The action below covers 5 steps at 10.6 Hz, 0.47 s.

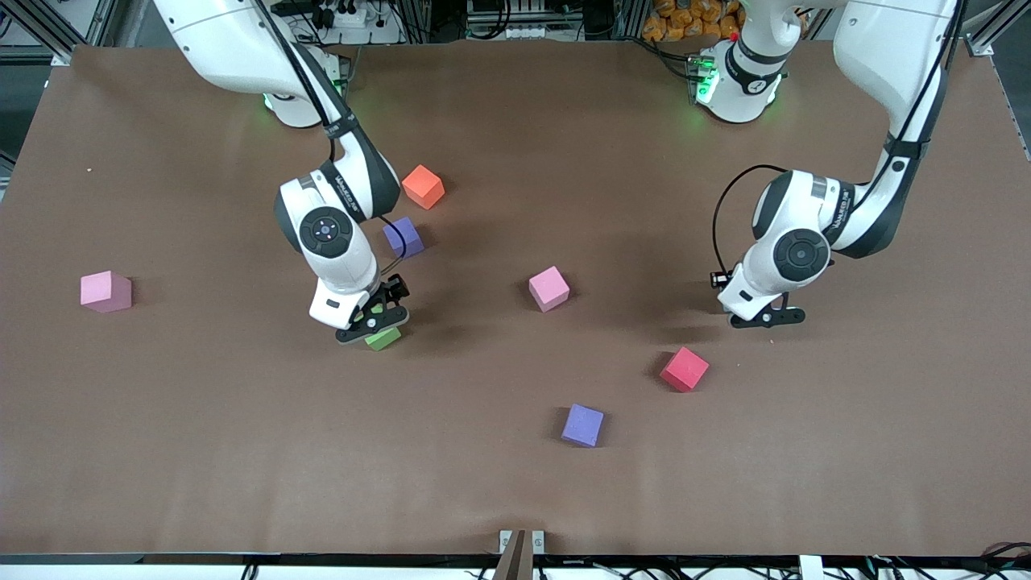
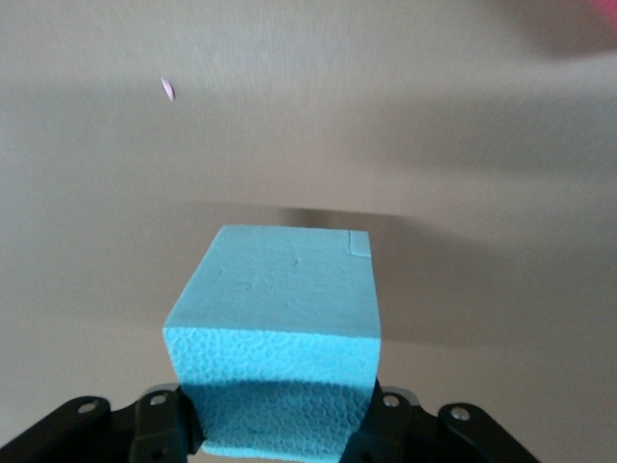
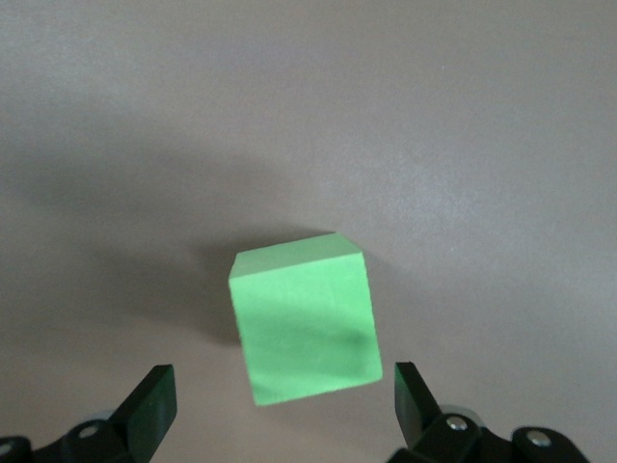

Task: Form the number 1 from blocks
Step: 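Lift the cyan cube with the left gripper while the right gripper grasps the green cube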

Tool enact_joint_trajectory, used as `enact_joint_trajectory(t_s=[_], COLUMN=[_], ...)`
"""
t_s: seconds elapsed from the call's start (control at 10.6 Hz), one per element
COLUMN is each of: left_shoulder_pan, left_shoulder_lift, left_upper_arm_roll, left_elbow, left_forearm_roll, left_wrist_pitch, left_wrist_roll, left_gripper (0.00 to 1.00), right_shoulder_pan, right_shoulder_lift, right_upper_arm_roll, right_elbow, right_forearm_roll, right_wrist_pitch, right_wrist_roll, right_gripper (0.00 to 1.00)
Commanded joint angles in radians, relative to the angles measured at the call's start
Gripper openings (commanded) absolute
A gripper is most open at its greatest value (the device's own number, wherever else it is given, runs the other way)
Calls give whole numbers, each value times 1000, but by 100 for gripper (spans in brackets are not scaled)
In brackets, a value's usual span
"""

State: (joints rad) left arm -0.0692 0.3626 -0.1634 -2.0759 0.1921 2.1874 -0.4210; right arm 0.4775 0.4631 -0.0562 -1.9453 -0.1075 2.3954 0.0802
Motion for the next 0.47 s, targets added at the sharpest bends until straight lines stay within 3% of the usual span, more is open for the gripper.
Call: enact_joint_trajectory(t_s=[0.0, 0.38], left_shoulder_pan=[-3, -14], left_shoulder_lift=[-17, -8], left_upper_arm_roll=[-10, -74], left_elbow=[25, 51], left_forearm_roll=[9, 9], left_wrist_pitch=[-14, -14], left_wrist_roll=[-10, -39], left_gripper=[0, 0], right_shoulder_pan=[-14, -26], right_shoulder_lift=[46, 94], right_upper_arm_roll=[3, -1], right_elbow=[22, 54], right_forearm_roll=[-17, -17], right_wrist_pitch=[47, 70], right_wrist_roll=[-28, -71], right_gripper=[100, 100])
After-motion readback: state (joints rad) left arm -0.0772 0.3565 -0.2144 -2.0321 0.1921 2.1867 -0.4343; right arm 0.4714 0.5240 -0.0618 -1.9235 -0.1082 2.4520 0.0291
